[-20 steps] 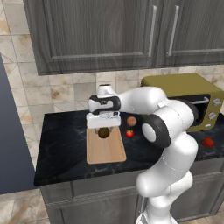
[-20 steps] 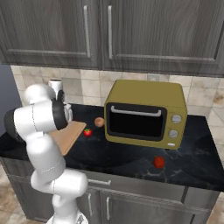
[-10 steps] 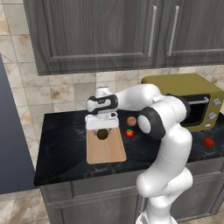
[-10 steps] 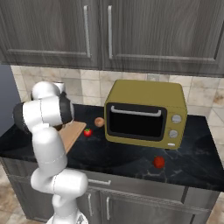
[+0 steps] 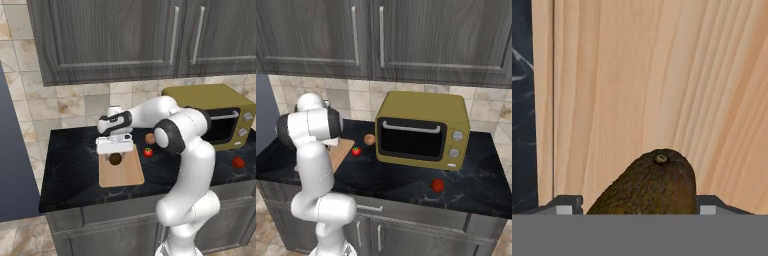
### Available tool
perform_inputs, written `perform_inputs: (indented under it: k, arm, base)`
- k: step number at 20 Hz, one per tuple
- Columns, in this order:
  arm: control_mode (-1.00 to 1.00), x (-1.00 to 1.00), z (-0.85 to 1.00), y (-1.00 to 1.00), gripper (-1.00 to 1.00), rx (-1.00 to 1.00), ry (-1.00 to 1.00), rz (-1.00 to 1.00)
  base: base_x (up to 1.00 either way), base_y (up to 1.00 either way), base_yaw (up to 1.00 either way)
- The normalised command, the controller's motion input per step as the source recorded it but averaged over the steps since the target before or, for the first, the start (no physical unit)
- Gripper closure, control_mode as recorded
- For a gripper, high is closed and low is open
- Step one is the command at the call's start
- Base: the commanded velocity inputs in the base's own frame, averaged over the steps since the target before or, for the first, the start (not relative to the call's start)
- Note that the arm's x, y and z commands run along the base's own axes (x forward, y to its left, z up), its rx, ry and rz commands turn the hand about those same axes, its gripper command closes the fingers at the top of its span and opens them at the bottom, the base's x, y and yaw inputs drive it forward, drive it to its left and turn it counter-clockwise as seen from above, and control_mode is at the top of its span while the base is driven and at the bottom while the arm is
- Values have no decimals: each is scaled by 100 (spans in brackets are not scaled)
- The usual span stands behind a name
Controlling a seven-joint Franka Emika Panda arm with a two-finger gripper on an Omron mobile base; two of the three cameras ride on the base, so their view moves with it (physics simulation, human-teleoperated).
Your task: Place the avocado, onion, tomato, and bell pepper on the cutting board.
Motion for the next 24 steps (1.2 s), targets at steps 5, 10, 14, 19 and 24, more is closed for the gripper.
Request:
perform_inputs:
  k: [5, 10, 14, 19, 24]
  arm:
    - [-100, 8, -30, 15, 100, 0, 5, 0]
    - [-100, 1, -35, 4, -100, 0, 4, 0]
    - [-100, 0, -9, 0, -100, 0, 0, 0]
    - [-100, -1, 0, 0, -100, 0, -1, 0]
    - [-100, 0, 6, 0, -100, 0, -6, 0]
  base:
    - [0, 0, 0]
    - [0, 0, 0]
    - [0, 0, 0]
    - [0, 0, 0]
    - [0, 0, 0]
